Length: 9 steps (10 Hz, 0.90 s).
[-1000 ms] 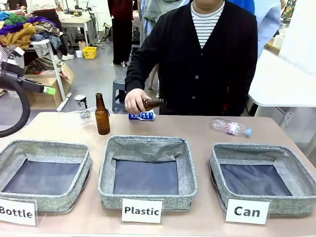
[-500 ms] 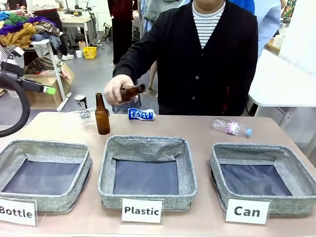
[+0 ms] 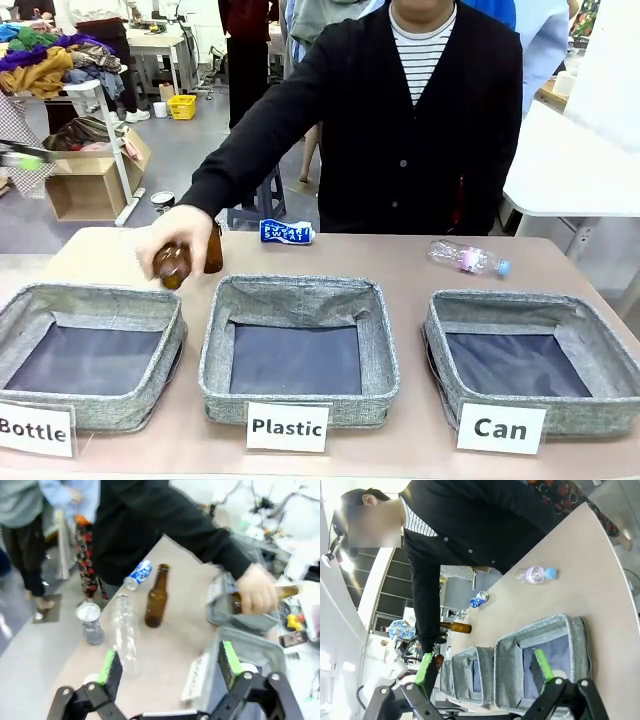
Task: Sort the can waste into the basket.
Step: Pick up the can waste from the table and place it in the right Fabric basket.
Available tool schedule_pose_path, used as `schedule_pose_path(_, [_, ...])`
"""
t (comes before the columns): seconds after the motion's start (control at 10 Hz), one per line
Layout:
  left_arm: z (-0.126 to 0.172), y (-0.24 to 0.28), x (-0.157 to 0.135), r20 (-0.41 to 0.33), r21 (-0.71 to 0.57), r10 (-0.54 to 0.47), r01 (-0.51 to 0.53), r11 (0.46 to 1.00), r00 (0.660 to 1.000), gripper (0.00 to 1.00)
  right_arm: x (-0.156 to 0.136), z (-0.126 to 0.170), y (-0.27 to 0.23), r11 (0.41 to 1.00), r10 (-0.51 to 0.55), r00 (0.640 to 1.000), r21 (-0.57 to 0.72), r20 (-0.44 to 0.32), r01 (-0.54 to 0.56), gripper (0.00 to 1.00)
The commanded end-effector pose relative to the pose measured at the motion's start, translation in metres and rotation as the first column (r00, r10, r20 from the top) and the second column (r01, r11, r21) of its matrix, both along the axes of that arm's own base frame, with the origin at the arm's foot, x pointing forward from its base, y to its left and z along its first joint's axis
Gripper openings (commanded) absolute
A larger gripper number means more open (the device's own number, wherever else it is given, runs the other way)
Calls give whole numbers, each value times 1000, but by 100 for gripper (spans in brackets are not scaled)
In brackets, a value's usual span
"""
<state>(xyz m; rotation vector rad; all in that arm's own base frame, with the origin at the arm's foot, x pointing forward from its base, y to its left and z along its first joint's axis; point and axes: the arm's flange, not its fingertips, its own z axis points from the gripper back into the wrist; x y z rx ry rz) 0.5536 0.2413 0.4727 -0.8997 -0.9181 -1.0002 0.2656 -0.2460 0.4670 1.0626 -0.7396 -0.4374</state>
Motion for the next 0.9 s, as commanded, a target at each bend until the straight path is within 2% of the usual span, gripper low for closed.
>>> schedule_pose_path(0.0, [21, 66, -76, 79, -23, -70, 72, 997, 994, 100, 3, 1, -3, 1000, 0, 999, -9, 37, 0, 100])
schedule_pose_path(0.2, [20, 117, -147, 204, -128, -53, 80, 988, 978, 100, 3, 1, -3, 1000, 0, 999, -9, 37, 0, 100])
schedule_pose_path(0.3, [15, 136, -172, 242, -157, -76, 116, 981, 967, 100, 3, 1, -3, 1000, 0, 999, -9, 37, 0, 100])
schedule_pose_path(0.4, [9, 146, -190, 257, -193, -28, 80, 978, 966, 100, 3, 1, -3, 1000, 0, 999, -9, 37, 0, 100])
schedule_pose_path(0.5, [1, 148, -197, 259, -201, -10, 64, 977, 966, 100, 3, 1, -3, 1000, 0, 999, -9, 37, 0, 100])
schedule_pose_path(0.8, [4, 138, -188, 247, -168, -42, 85, 982, 968, 100, 3, 1, -3, 1000, 0, 999, -9, 37, 0, 100])
